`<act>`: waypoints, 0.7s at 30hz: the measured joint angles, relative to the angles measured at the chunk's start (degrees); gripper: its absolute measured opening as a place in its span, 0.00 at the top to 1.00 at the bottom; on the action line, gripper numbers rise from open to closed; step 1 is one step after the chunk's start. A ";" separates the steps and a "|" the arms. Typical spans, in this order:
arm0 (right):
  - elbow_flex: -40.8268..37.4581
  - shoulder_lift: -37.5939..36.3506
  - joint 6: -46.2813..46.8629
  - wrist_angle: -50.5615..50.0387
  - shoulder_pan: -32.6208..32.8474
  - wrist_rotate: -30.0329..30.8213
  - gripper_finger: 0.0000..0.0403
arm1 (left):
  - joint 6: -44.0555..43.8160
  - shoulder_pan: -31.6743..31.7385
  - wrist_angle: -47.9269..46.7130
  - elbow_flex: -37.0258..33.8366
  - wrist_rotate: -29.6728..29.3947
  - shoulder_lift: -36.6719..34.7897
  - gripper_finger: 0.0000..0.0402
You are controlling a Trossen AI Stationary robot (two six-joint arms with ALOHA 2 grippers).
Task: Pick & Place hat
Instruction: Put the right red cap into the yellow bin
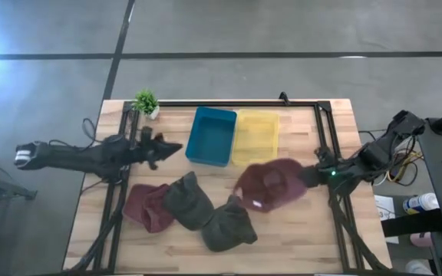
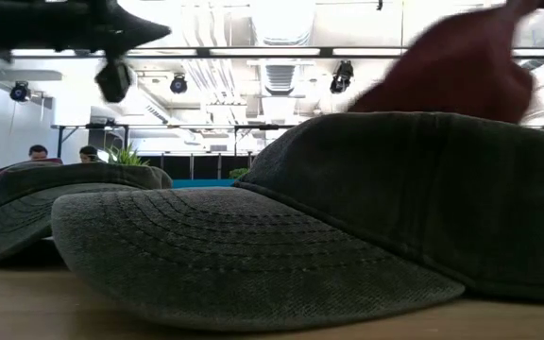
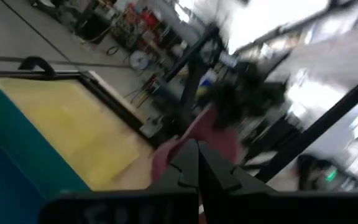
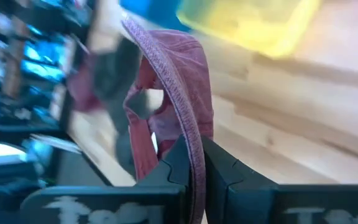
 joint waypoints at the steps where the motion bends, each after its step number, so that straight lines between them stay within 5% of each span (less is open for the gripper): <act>1: 0.71 -0.38 -0.45 -0.12 0.00 1.55 0.97 | 1.85 0.00 -0.06 1.87 0.77 2.17 1.00; 8: 6.98 -2.46 -7.71 0.00 0.00 11.58 0.97 | 10.07 -0.11 -1.51 14.25 11.15 15.86 1.00; 12: 10.29 -2.52 -11.56 0.06 -0.01 14.89 0.97 | 14.87 -0.70 -10.19 20.53 10.36 23.21 1.00; 21: 11.05 -1.60 -11.40 0.40 -0.30 16.09 0.97 | 21.95 -1.33 -11.32 30.15 11.44 36.07 1.00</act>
